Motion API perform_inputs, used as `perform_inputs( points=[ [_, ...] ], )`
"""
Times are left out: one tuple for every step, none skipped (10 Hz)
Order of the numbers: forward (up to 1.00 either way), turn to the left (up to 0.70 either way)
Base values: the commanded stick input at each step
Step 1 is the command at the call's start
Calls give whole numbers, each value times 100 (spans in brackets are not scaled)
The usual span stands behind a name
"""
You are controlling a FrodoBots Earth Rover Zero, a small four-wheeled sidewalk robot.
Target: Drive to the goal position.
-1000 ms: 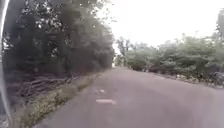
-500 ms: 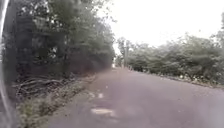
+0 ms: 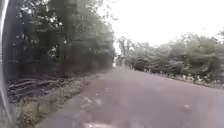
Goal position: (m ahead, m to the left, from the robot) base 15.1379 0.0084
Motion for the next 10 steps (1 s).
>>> perform_inputs(
  points=[
    [70,0],
    [70,0],
    [70,0],
    [70,0],
    [70,0],
    [70,0],
    [70,0],
    [70,0],
    [70,0],
    [70,0]
  ],
)
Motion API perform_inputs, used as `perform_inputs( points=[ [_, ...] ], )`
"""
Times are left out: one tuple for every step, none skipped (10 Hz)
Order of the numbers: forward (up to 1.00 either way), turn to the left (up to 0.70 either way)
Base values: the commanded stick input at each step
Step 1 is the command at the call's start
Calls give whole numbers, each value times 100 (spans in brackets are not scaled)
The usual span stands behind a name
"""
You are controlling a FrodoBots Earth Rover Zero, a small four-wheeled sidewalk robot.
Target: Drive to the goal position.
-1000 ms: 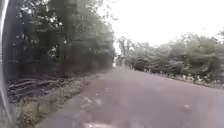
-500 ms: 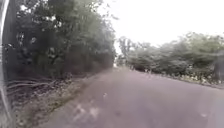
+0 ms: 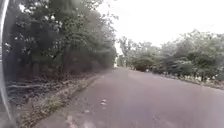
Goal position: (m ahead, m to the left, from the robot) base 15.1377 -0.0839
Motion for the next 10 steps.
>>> perform_inputs(
  points=[
    [70,0],
    [70,0],
    [70,0],
    [70,0],
    [70,0],
    [70,0],
    [70,0],
    [70,0],
    [70,0],
    [70,0]
  ],
)
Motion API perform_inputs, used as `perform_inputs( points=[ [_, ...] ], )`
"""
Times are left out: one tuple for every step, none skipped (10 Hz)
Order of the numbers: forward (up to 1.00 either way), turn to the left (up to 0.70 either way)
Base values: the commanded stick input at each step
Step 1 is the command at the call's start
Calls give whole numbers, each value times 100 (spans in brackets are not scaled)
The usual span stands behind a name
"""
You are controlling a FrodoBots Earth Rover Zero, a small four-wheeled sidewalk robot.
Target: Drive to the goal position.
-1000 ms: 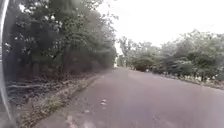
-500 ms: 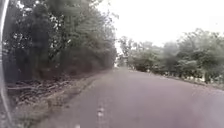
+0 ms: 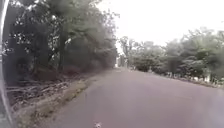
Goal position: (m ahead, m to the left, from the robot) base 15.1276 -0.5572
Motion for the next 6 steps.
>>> perform_inputs(
  points=[
    [70,0],
    [70,0],
    [70,0],
    [70,0],
    [70,0],
    [70,0]
  ],
)
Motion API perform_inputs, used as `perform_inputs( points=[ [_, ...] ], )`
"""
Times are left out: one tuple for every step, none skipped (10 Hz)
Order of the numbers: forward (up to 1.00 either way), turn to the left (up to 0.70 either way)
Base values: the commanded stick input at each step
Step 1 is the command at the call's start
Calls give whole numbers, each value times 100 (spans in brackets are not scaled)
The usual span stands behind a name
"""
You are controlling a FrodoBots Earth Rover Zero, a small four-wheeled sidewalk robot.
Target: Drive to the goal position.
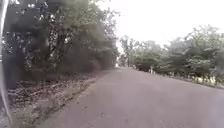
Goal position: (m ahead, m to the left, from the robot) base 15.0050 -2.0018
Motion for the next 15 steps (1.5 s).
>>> perform_inputs(
  points=[
    [70,0],
    [70,0],
    [70,0],
    [70,0],
    [70,-13],
    [70,-31],
    [70,-32],
    [70,-33],
    [70,-35],
    [70,-21],
    [70,0],
    [70,0],
    [70,0],
    [70,0],
    [70,0]
  ],
)
